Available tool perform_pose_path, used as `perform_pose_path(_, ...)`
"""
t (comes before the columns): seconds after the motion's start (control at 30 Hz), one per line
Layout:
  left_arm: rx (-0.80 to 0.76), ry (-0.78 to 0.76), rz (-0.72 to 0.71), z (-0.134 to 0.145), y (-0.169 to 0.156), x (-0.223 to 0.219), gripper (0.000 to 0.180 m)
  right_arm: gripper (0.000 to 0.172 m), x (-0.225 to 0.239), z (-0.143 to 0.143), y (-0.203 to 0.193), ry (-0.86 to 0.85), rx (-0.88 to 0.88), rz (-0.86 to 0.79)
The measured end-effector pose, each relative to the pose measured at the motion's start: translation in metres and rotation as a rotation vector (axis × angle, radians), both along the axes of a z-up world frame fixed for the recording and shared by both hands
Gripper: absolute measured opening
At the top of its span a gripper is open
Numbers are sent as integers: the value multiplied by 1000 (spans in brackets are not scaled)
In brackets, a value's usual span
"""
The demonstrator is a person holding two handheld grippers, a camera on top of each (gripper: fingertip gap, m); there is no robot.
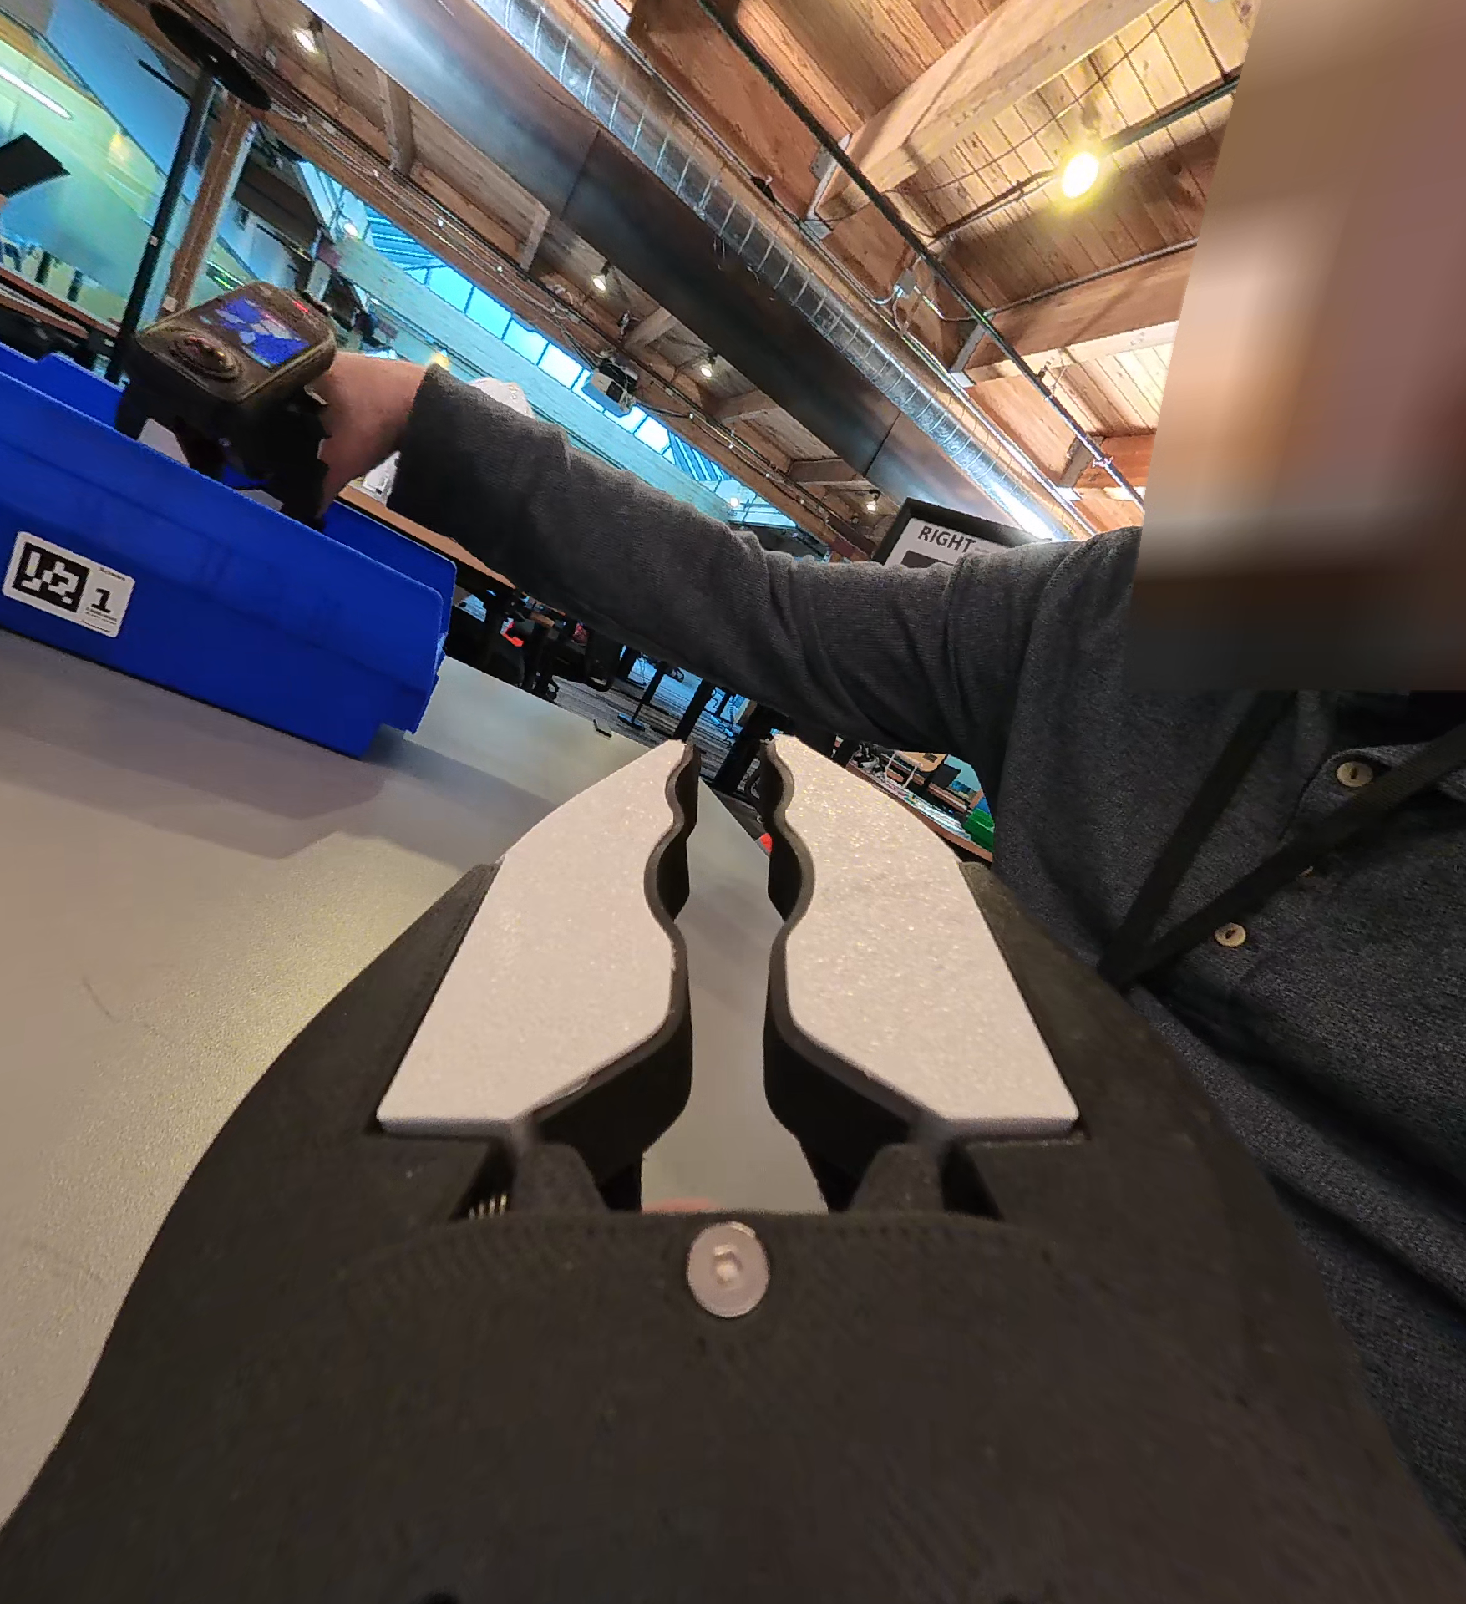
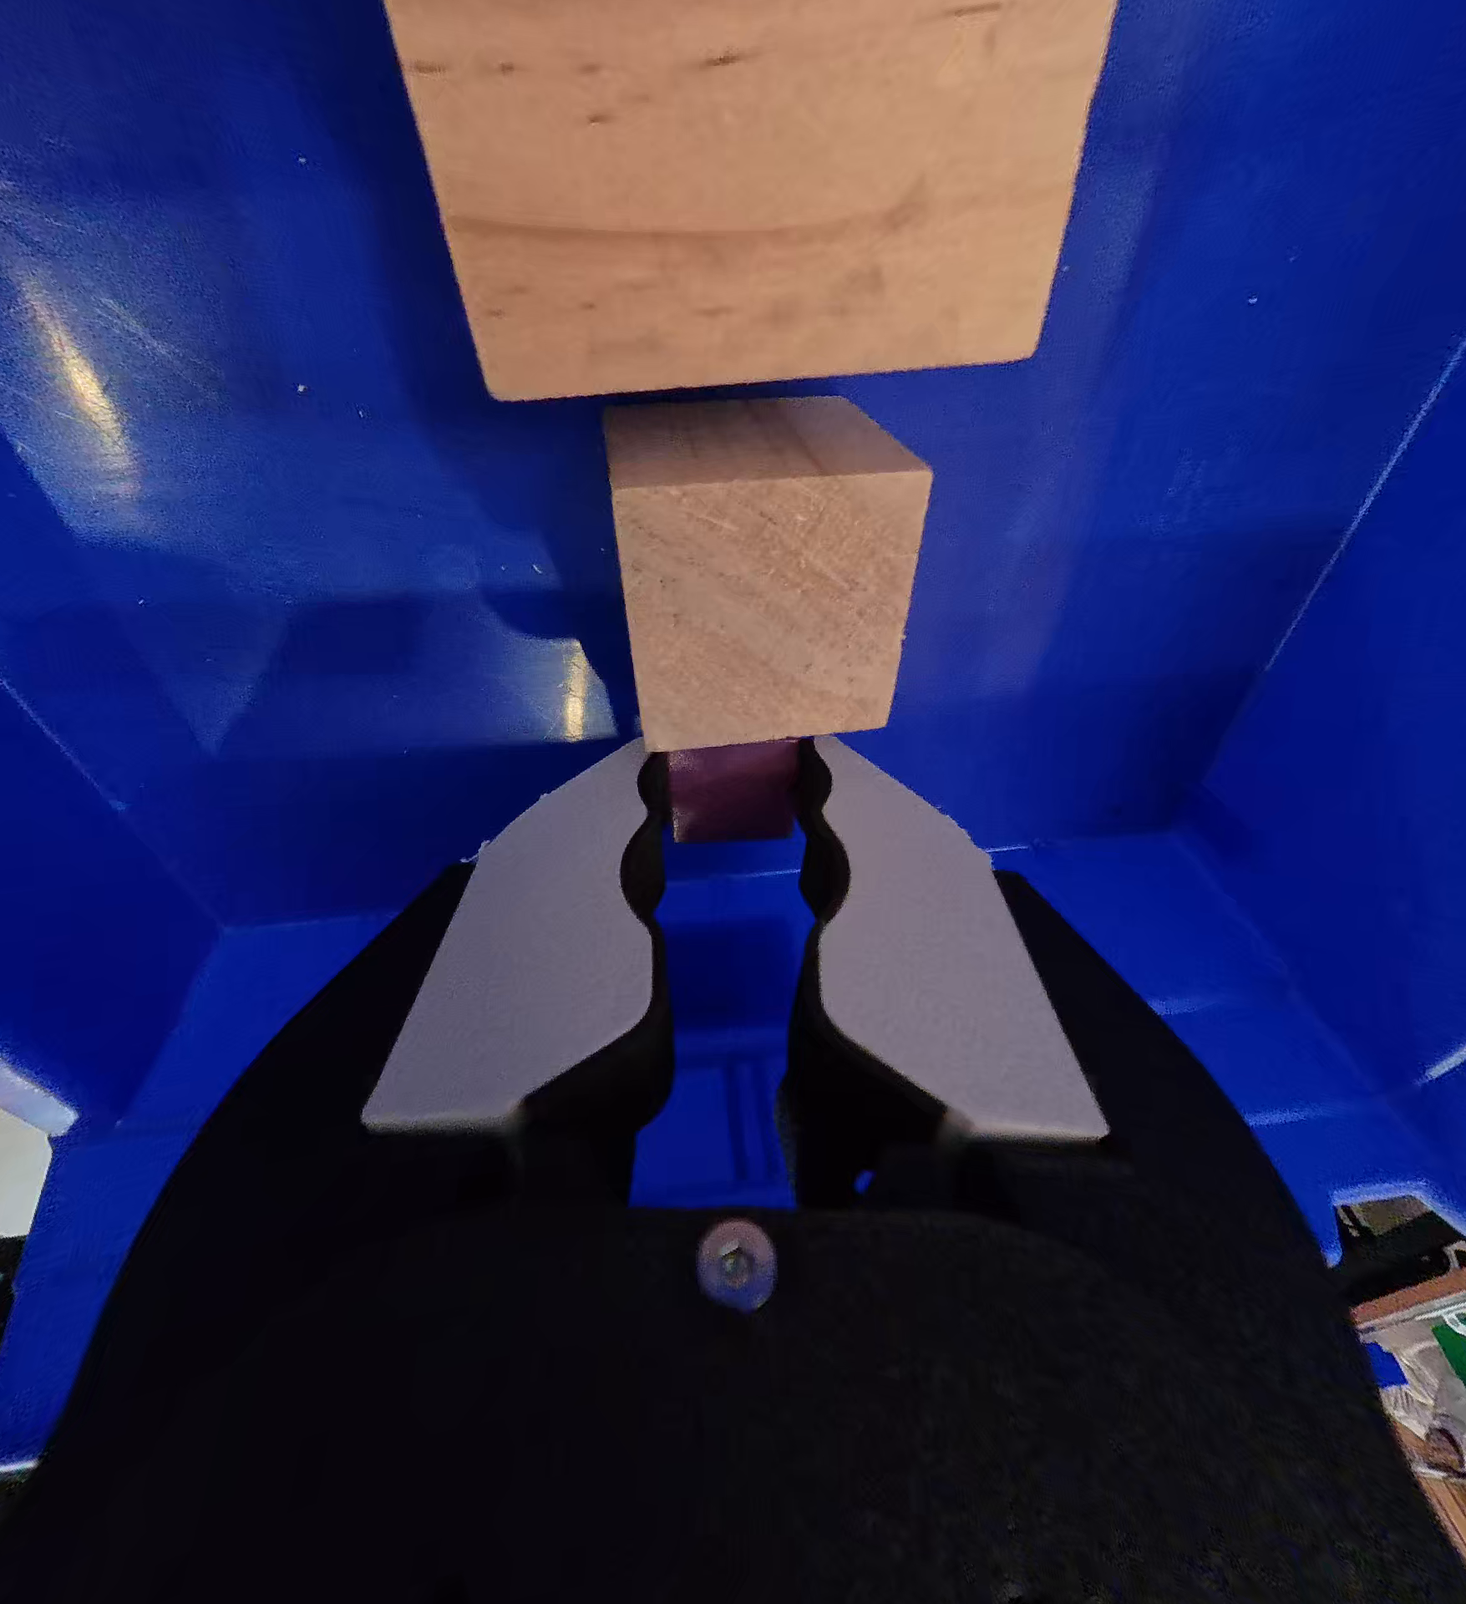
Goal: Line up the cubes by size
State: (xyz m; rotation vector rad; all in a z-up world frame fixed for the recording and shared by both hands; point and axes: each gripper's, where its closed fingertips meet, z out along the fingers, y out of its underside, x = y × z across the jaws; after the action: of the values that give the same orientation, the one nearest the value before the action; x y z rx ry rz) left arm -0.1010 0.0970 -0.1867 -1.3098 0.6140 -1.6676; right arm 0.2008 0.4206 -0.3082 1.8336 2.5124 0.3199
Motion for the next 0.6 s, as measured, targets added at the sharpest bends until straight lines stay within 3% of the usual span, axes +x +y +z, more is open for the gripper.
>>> perform_pose_path(0.6,4,3,-2,-1,0,1,13,28,-7,-1,-4,-21,-22,19)
